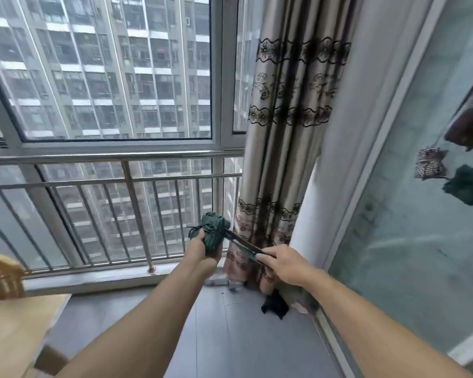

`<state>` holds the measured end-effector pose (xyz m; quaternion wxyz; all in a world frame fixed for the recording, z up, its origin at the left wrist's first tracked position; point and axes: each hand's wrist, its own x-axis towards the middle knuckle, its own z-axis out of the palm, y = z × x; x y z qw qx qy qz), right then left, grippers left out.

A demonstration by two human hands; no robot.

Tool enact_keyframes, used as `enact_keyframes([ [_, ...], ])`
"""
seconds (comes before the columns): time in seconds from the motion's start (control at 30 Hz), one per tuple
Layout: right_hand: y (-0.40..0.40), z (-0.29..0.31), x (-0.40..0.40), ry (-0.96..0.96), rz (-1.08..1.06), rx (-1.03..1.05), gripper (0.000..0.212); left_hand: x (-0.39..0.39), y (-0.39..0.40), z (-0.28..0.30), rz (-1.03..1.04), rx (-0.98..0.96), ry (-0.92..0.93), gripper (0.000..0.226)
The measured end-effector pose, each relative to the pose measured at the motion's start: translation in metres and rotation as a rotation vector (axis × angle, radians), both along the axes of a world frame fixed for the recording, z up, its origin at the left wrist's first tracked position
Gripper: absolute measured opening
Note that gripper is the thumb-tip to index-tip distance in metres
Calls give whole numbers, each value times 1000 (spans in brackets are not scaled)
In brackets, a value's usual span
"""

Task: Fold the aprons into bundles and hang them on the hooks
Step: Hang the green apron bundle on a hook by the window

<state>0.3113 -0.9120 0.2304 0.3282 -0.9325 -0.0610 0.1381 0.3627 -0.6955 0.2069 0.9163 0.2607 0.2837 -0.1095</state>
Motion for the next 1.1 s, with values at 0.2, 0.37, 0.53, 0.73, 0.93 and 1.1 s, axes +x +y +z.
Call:
enact_keyframes([
  [0.2, -133, 92, 38, 34, -159, -258, 25, 28, -79, -7, -169, -74, -65, 32],
  [0.37, -195, 169, 76, -100, -392, -388, 10, 69, -154, -5, -323, -150, -68, 36],
  [0.53, -238, 228, 120, -198, -588, -550, 13, 123, -216, 13, -499, -94, -104, 51],
  [0.73, -286, 274, 155, -431, -886, -757, 29, 167, -287, 42, -896, -22, -274, 49],
  [0.93, -340, 314, 128, -745, -949, -913, 29, 173, -361, 86, -1285, 144, -533, 53],
  [1.1, -384, 372, 79, -957, -1027, -816, 30, 156, -440, 140, -1441, 147, -723, 50],
])
